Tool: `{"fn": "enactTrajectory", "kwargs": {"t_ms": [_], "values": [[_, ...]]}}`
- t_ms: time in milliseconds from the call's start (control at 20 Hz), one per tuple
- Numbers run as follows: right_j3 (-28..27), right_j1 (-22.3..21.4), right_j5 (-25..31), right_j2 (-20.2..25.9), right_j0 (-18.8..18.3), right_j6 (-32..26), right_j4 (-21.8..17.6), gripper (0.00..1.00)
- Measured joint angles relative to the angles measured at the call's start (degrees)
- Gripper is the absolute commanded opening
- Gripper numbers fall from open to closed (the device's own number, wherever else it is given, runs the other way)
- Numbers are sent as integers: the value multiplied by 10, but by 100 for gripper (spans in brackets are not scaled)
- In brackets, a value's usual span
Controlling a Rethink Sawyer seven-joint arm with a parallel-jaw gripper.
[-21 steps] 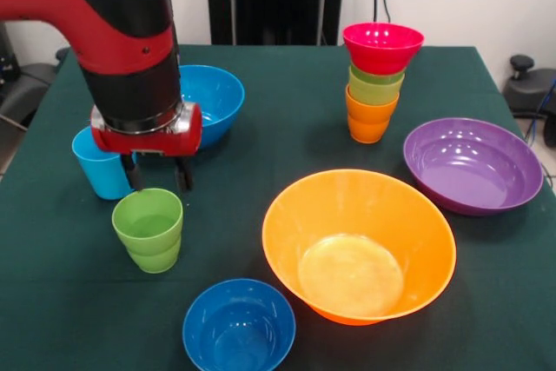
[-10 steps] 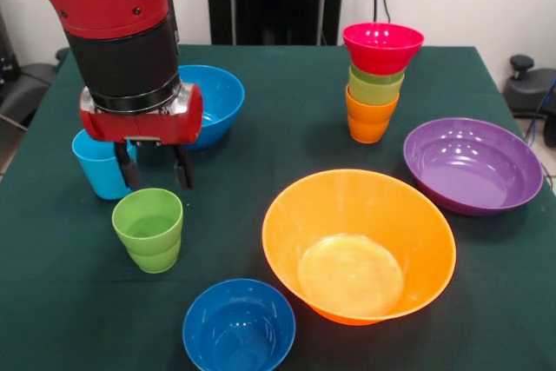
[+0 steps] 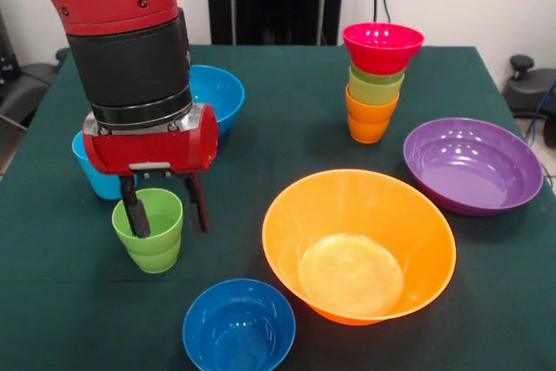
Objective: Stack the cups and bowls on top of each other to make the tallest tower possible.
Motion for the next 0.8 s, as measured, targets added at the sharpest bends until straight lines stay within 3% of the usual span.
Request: {"fn": "enactTrajectory", "kwargs": {"t_ms": [800], "values": [[-1, 70, -122, 3, -5, 0, -20, 100]]}}
